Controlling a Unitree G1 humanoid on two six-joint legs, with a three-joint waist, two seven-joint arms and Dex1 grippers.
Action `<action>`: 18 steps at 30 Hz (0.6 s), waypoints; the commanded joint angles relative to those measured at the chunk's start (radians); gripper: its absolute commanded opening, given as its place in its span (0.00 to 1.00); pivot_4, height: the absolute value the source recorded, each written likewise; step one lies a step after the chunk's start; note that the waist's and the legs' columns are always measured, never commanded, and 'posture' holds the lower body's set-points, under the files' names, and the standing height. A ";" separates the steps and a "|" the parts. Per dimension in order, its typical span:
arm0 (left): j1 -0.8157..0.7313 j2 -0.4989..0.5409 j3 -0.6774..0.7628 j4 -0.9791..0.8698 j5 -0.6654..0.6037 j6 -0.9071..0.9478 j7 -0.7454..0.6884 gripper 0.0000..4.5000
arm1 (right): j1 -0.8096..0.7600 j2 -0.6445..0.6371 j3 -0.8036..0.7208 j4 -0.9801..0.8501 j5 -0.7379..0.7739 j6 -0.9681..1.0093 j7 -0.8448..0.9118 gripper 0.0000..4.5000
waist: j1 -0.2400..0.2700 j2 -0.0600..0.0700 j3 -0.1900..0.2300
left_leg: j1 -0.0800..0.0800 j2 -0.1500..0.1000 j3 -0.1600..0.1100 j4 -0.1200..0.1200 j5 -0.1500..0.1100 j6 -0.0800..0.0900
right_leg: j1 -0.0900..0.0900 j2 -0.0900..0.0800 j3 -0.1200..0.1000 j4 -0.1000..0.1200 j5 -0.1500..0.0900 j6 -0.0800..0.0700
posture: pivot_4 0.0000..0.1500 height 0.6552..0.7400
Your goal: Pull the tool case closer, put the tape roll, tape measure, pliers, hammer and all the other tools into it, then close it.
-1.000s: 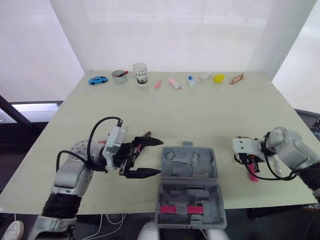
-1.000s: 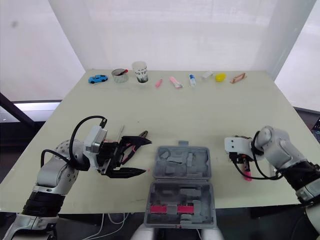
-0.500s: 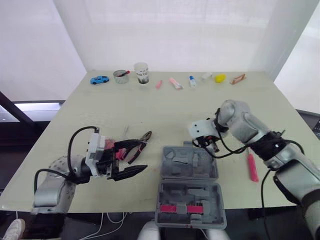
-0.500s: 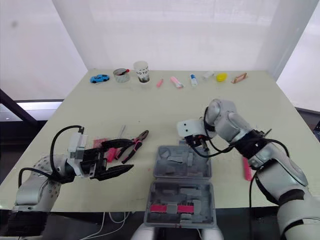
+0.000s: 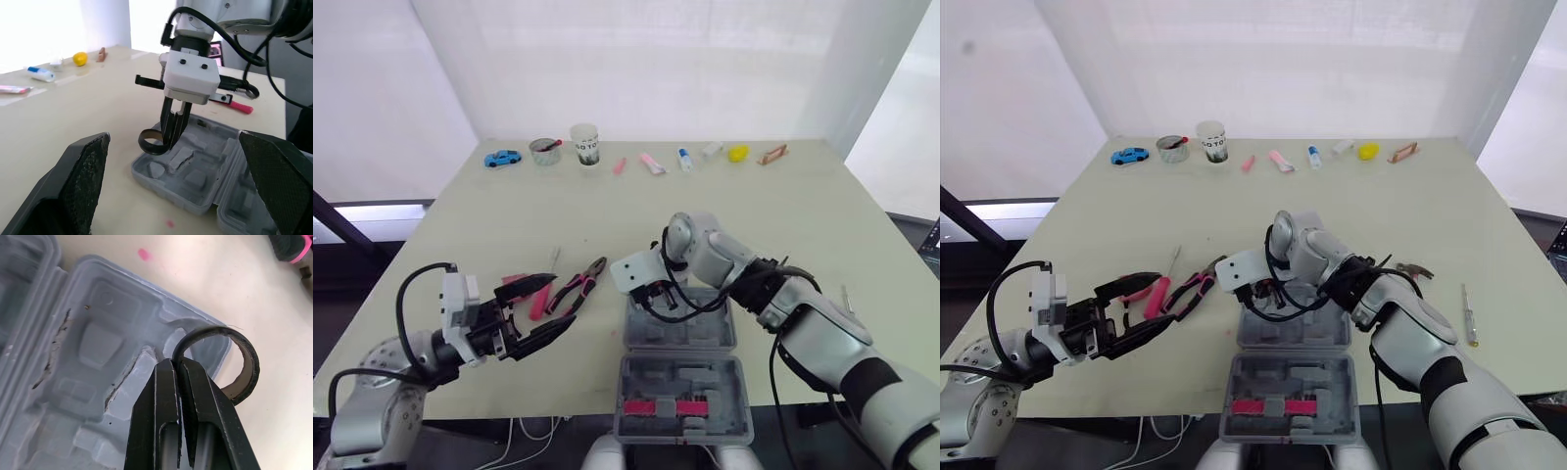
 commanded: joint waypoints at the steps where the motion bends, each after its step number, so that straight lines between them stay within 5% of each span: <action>1: 0.015 -0.001 0.019 -0.045 -0.011 -0.004 0.024 1.00 | -0.021 0.021 -0.004 0.019 -0.012 -0.037 -0.016 0.01 | -0.003 0.000 0.000 | 0.000 0.000 0.000 0.000 0.000 0.000 | 0.000 0.000 0.000 0.000 0.000 0.000 | 1.00 1.00; 18: 0.041 0.057 0.025 0.014 0.033 -0.004 0.030 1.00 | 0.014 0.063 -0.024 0.090 -0.021 -0.084 -0.048 0.01 | -0.008 0.000 0.000 | 0.000 0.001 -0.001 -0.001 0.000 -0.001 | 0.000 0.001 -0.001 0.000 0.000 -0.001 | 1.00 1.00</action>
